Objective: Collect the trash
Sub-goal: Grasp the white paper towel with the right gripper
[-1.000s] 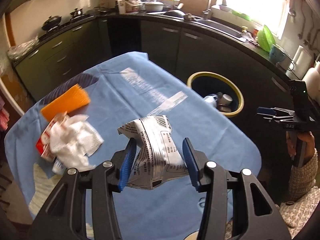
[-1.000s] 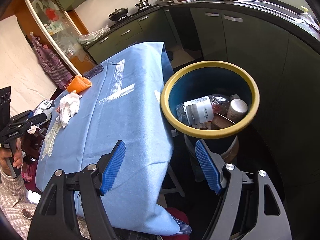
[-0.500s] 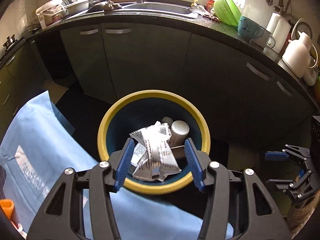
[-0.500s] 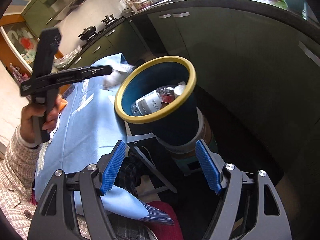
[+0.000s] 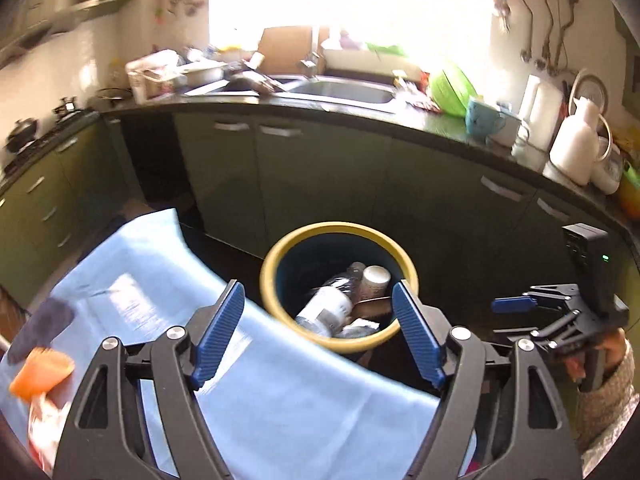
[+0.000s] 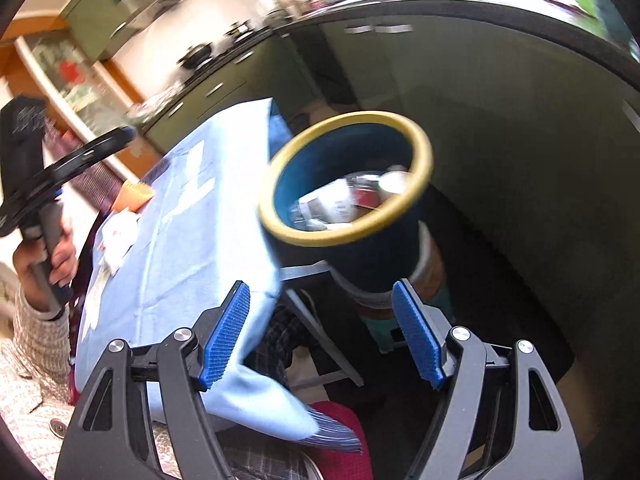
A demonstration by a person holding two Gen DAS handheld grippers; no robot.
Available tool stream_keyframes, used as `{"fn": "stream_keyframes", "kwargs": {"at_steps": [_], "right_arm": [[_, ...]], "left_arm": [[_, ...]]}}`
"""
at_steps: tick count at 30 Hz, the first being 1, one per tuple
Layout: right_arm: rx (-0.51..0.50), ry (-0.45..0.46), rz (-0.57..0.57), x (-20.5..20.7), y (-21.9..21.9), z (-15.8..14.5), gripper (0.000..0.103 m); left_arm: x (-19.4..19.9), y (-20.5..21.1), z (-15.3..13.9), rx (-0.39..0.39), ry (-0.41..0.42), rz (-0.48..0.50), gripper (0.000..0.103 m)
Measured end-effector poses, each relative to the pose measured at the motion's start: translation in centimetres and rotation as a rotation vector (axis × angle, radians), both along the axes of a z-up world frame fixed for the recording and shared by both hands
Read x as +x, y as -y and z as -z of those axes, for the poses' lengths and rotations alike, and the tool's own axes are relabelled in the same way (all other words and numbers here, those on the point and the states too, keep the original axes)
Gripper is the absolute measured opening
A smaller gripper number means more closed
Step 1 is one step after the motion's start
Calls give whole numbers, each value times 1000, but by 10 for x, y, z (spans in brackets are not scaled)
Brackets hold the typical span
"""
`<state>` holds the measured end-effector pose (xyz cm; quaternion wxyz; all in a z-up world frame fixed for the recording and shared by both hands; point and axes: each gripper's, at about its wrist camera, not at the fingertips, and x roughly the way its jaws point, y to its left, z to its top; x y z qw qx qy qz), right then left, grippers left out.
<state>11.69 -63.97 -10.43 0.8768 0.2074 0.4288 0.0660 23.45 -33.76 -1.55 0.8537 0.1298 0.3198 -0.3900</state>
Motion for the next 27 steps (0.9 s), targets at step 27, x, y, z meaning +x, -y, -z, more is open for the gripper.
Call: {"fn": "stream_keyframes", "kwargs": {"at_steps": [27], "right_arm": [[-87, -79, -756, 226, -428, -22, 67]], "left_arm": [[-20, -363, 0, -235, 291, -799, 88]]}}
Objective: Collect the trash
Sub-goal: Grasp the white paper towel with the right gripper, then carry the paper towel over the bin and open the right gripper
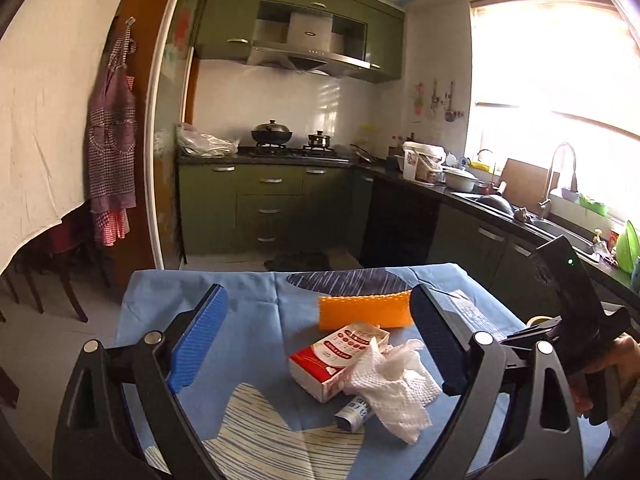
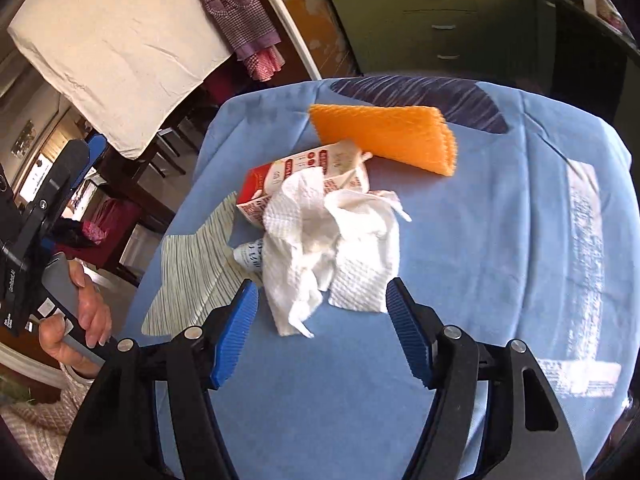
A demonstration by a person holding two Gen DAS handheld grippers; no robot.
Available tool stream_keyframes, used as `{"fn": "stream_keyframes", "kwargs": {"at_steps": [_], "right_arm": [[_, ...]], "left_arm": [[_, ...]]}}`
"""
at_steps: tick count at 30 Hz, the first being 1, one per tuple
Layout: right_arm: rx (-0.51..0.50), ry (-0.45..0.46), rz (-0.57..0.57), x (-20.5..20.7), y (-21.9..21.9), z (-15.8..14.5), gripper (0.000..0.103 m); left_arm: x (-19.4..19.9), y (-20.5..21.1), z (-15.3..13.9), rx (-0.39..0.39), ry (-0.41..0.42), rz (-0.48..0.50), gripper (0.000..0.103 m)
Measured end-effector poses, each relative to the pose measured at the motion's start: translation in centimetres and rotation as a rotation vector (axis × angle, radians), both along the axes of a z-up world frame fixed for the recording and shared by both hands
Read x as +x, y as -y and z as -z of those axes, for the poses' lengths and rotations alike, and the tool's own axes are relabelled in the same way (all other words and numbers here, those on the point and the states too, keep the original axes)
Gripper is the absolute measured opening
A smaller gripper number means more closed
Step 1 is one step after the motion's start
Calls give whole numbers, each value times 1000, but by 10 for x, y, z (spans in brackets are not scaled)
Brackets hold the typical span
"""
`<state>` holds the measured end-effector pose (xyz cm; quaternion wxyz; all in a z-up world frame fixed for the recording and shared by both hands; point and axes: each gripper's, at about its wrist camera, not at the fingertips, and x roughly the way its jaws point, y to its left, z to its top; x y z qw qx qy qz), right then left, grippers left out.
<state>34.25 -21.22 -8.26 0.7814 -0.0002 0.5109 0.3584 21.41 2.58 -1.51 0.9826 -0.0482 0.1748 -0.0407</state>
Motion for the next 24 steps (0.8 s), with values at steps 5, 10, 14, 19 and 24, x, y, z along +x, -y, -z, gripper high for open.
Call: {"fn": "stream_keyframes", "kwargs": {"at_steps": [5, 10, 14, 19, 24], "right_arm": [[-75, 22, -46, 1, -42, 13, 65], [-111, -18, -55, 9, -51, 31, 13], [-80, 18, -45, 2, -40, 19, 3], [-20, 77, 0, -4, -10, -20, 3], [27, 106, 48, 1, 13, -47, 3]], "left_arm": [[9, -16, 11, -91, -65, 0, 88], [9, -15, 16, -85, -67, 2, 88], [11, -12, 19, -78, -78, 15, 88], [11, -12, 21, -74, -81, 15, 88], [16, -7, 25, -70, -106, 55, 88]]}}
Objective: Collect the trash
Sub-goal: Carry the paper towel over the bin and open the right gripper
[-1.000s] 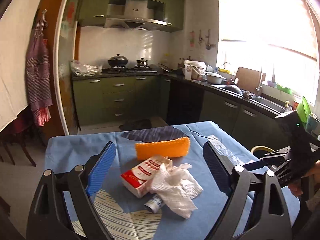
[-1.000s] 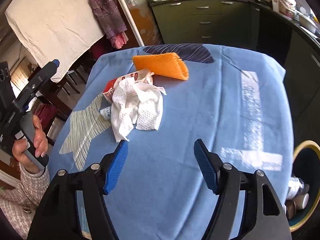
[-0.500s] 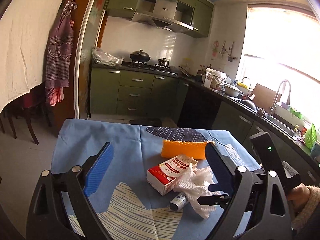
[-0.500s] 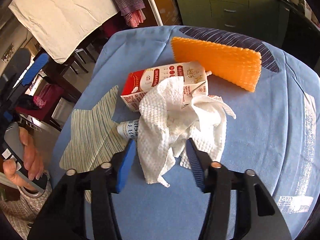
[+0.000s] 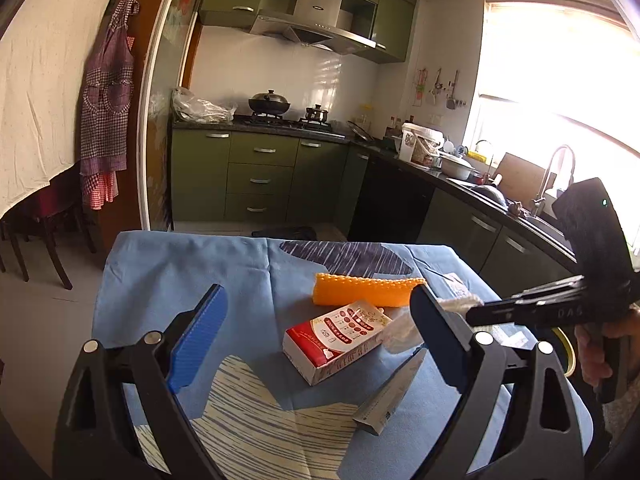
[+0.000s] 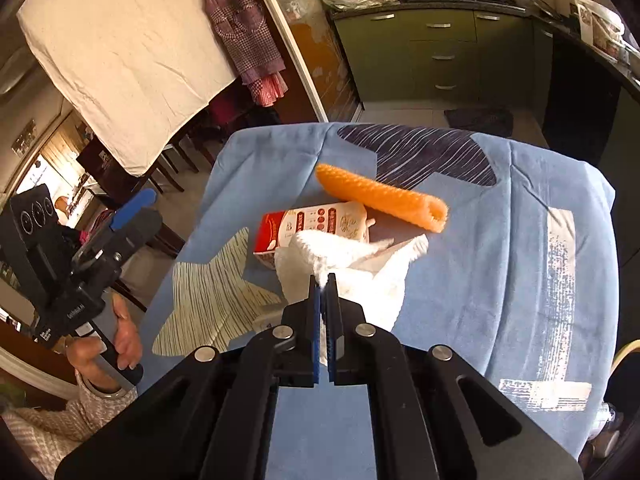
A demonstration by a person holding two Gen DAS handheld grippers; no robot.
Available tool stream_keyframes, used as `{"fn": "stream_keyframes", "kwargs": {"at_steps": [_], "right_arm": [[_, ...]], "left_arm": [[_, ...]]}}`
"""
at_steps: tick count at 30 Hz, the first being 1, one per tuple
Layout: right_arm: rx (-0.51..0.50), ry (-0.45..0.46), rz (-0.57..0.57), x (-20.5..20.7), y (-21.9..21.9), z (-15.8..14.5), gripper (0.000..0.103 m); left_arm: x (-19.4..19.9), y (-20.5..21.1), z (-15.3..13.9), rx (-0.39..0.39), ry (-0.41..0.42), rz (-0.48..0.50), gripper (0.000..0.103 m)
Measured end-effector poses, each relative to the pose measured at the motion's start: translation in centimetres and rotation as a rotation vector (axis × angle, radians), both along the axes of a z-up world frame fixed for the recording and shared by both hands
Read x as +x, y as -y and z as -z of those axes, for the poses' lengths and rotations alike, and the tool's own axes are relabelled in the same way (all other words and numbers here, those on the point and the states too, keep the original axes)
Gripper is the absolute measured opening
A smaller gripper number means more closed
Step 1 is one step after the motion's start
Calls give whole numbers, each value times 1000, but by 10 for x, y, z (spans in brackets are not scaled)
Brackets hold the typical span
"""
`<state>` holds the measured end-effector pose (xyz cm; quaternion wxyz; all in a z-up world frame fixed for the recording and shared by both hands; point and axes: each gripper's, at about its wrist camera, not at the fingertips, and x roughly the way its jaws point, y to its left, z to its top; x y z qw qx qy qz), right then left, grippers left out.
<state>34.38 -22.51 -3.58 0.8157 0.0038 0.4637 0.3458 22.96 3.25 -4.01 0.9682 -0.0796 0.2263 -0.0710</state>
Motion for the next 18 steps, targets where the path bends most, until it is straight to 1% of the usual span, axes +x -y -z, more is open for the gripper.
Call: {"fn": "stream_keyframes", "kwargs": {"at_steps": [5, 11, 14, 18], "right_arm": [[17, 46, 44, -5, 21, -25, 3], [34, 109, 90, -19, 52, -59, 3], [29, 140, 143, -28, 79, -73, 3], [2, 157, 268, -36, 138, -85, 3]], "left_arm": [[6, 12, 8, 30, -37, 53, 88], [6, 27, 13, 67, -46, 108, 88], [6, 35, 17, 93, -56, 128, 88], [6, 42, 19, 111, -62, 148, 88]]}}
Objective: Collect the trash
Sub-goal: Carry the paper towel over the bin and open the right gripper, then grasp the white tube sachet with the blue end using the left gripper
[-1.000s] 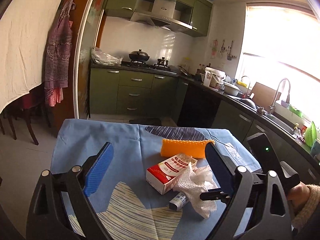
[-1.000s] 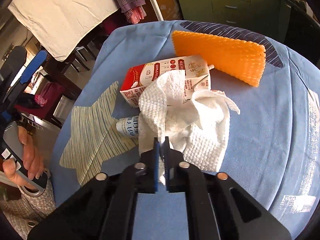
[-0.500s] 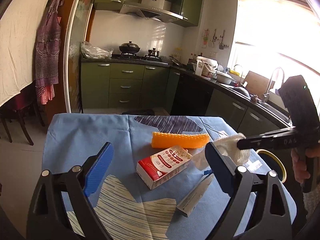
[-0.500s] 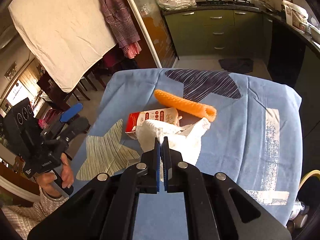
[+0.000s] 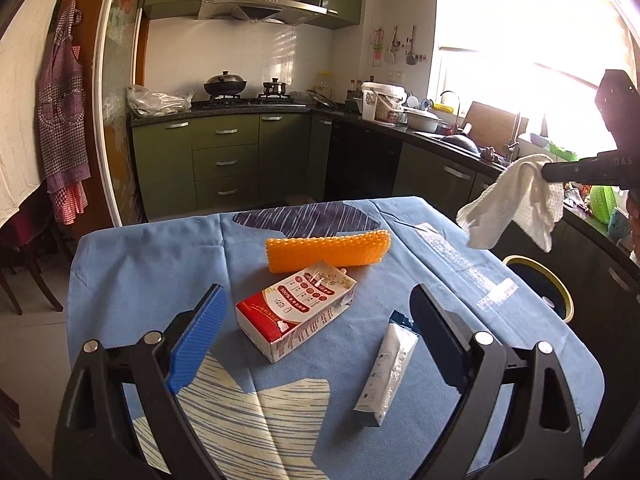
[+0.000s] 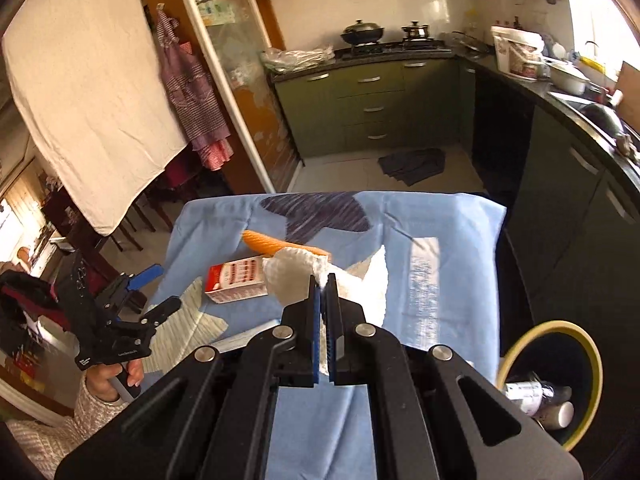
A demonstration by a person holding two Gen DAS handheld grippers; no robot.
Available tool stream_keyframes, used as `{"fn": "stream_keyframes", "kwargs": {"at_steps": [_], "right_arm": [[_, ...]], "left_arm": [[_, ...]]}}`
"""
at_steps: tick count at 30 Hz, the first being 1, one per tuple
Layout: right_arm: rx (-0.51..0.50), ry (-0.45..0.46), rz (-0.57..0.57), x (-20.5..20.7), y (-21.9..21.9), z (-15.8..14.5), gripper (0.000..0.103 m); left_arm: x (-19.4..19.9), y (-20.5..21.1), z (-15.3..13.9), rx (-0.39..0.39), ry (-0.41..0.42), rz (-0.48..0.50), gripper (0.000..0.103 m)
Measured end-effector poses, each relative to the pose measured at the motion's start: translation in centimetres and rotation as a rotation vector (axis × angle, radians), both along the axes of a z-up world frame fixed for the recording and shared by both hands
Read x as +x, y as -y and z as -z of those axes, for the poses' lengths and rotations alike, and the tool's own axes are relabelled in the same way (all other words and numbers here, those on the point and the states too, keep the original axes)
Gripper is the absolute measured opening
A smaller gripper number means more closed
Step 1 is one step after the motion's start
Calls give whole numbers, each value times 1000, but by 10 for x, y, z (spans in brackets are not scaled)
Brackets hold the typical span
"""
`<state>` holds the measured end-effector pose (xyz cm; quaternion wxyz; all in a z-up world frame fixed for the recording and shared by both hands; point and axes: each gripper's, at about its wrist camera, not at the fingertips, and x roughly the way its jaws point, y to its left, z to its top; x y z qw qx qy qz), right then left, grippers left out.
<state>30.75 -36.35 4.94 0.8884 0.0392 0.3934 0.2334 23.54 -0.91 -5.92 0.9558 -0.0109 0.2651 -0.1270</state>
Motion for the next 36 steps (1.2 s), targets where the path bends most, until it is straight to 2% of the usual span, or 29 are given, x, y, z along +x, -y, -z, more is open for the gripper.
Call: {"fn": "stream_keyframes", "kwargs": {"at_steps": [6, 13, 15, 16, 17, 22, 30, 36], "right_arm": [[-53, -50, 236, -7, 102, 12, 3], [-116, -154, 453, 0, 191, 65, 6], [-143, -201, 496, 7, 209, 84, 21], [-155, -221, 523, 8, 215, 94, 41], [-159, -227, 549, 8, 220, 101, 45], [-141, -204, 553, -8, 222, 106, 45], [-87, -143, 422, -59, 178, 97, 51], [-41, -151, 350, -78, 149, 102, 53]], "left_arm": [[-3, 6, -1, 14, 12, 19, 88], [-4, 17, 4, 49, 6, 53, 88], [-4, 20, 5, 60, 7, 66, 89], [-5, 23, 6, 67, 8, 74, 89], [-5, 25, 6, 74, 9, 80, 89], [-6, 37, 12, 104, -8, 141, 89], [1, 58, 35, 189, -80, 194, 91], [10, 67, 54, 216, -149, 225, 91]]}}
